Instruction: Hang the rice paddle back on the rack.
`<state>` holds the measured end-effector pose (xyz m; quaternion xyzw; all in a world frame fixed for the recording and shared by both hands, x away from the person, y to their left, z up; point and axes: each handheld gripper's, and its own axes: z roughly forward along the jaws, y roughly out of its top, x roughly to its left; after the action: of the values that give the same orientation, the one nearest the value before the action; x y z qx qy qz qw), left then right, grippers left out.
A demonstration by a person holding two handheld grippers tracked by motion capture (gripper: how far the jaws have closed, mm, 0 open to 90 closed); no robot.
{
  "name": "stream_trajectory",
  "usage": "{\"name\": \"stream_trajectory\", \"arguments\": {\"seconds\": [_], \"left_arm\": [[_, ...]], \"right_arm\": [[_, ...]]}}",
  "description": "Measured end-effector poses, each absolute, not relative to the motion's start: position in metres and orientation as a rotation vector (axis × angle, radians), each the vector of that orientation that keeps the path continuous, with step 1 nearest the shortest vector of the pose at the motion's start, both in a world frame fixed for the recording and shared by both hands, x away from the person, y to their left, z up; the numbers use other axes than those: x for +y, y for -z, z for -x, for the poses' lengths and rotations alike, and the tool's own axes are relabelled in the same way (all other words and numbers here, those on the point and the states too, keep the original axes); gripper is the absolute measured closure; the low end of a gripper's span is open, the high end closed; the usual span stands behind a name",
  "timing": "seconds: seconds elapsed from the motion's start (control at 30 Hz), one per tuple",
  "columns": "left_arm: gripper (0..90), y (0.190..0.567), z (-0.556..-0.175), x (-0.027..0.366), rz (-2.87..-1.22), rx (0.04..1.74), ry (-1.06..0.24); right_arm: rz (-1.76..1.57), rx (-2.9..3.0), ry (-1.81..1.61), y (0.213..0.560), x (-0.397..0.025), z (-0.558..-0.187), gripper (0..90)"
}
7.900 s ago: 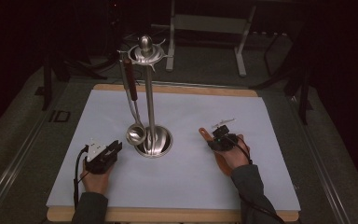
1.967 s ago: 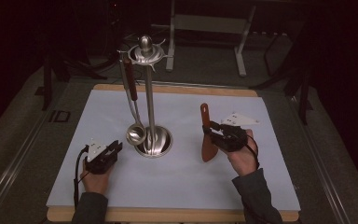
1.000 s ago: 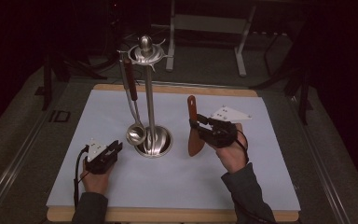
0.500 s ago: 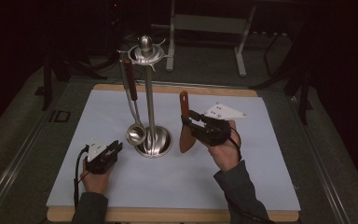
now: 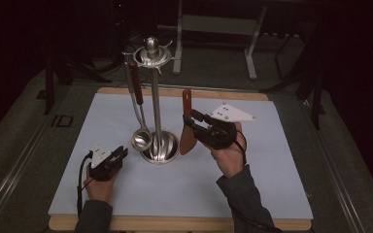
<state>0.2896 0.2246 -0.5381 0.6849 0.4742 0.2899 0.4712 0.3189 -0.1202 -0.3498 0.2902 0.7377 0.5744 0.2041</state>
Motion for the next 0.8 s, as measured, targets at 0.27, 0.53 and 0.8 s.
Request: {"name": "stream_trajectory", "arguments": {"seconds": [0.27,0.53,0.8], "left_arm": [[75.6,0.538,-0.290,0.224,-1.679,1.159,-0.710],[75.6,0.538,-0.290,0.224,-1.682,1.159,-0.712],[75.6,0.538,-0.290,0.225,-1.678,1.160,-0.709]], "right_arm": [[-0.789,2.048,-1.629,0.344,-0.112,-0.318,66.5],[-0.779,2.031,-1.659,0.336,-0.106,-0.316,66.5],[-0.762,2.026,-1.681,0.328,-0.096,-0.315,66.5]]}}
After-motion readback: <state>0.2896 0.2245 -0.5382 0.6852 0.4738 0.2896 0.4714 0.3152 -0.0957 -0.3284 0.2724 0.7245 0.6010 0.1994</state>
